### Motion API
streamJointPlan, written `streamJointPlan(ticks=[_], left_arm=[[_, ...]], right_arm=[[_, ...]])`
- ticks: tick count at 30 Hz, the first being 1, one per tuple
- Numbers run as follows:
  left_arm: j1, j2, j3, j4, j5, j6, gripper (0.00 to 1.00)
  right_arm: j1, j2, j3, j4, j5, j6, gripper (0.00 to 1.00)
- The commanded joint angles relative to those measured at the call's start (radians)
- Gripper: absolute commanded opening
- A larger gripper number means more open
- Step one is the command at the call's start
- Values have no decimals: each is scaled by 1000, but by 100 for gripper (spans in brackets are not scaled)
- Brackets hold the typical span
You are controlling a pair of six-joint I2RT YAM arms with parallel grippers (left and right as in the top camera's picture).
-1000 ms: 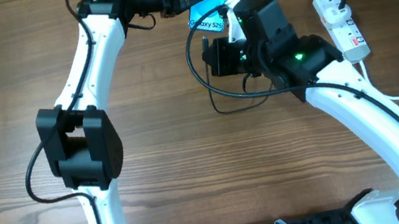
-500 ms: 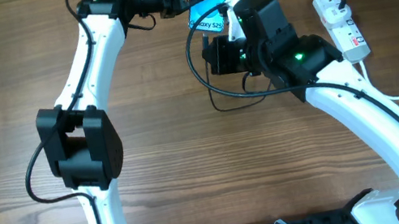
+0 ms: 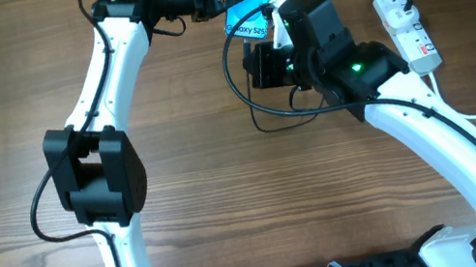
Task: Plug charger to phone and switch on socket
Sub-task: 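Raise the cable plug with the right gripper under the phone's bottom port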
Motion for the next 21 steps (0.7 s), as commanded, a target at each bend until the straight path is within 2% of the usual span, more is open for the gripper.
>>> streamJointPlan(ticks=[1,21], left_arm=[[1,-54,8,3,50,27,4],[1,-54,8,-5,61,27,4]], right_arm=[[-3,11,5,1,19,-10,4],[-3,11,5,23,18,16,4]])
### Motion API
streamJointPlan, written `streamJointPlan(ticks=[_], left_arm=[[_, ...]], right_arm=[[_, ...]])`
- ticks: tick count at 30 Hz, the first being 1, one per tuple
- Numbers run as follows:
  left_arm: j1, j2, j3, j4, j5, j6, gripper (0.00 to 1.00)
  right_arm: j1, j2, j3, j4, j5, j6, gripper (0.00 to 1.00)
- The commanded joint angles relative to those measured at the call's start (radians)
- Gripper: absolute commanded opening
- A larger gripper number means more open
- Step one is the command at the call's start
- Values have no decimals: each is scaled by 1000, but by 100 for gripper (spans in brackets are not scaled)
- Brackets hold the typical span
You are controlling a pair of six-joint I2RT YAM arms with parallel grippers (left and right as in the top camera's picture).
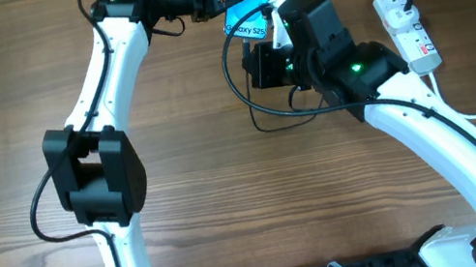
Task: Plug charger to phone and switch on socket
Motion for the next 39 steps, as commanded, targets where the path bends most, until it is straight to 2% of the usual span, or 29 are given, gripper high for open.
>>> streamJointPlan(ticks=[1,31,39], left_arm=[[1,-54,8,-8,45,27,4],[1,-54,8,-15,65,28,4],[1,-54,8,-19,97,76,4]], right_arm=[[-4,10,5,17,17,11,4],[-4,10,5,31,18,29,4],[-5,10,5,32,26,29,4]])
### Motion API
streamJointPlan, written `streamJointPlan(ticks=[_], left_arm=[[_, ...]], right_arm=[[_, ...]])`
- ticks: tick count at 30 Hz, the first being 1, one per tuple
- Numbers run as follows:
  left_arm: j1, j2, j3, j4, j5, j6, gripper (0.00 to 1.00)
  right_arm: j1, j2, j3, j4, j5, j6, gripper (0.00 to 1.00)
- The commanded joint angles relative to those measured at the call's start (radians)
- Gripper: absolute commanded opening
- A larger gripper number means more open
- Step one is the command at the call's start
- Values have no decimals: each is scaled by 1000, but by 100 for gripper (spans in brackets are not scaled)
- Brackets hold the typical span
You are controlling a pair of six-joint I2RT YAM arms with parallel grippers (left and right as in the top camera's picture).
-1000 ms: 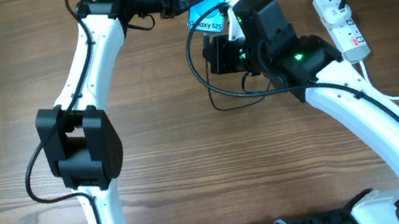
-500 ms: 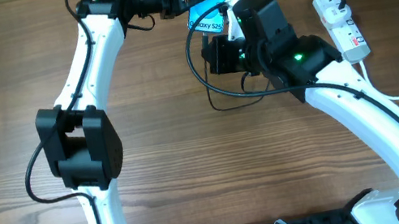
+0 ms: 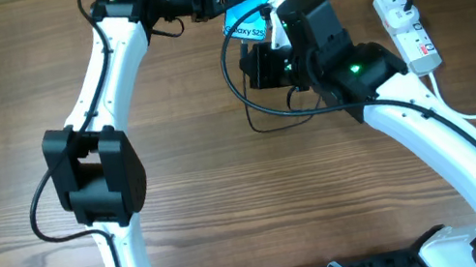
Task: Plug charger to phone and switch on socket
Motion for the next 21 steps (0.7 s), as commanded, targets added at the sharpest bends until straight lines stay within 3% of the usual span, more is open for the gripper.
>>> streamJointPlan(ticks=[1,21], left_arm=[[0,-54,8,-9,68,34,4],[0,-54,8,-11,46,-8,4]], right_arm=[[-9,10,5,22,42,7,4],[-9,10,5,-1,71,7,4]])
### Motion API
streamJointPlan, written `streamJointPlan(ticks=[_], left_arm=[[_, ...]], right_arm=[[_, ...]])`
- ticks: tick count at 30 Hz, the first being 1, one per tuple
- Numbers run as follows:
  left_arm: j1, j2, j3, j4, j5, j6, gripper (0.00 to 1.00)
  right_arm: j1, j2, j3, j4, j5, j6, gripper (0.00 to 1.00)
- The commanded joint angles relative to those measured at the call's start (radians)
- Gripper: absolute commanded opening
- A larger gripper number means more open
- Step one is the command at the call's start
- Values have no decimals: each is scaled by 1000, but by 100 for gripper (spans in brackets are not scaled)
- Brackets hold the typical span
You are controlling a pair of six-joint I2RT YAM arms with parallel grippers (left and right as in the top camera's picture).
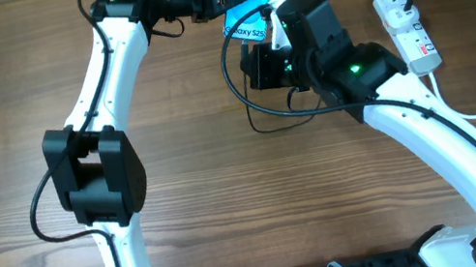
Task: Plug charger to phone and switch on socket
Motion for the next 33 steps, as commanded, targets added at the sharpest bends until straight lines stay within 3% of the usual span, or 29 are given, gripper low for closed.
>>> streamJointPlan(ticks=[1,12,23,33], left_arm=[[0,-54,8,-4,47,-6,4],[-5,-54,8,-7,47,-13,4],[-28,-54,8,-52,-14,61,4],[-28,-54,8,-109,21,122,4]], right_arm=[[-9,10,6,7,73,7,4],[-9,10,6,18,83,8,4],[-9,10,6,10,80,13,4],[-23,10,6,16,106,5,4]])
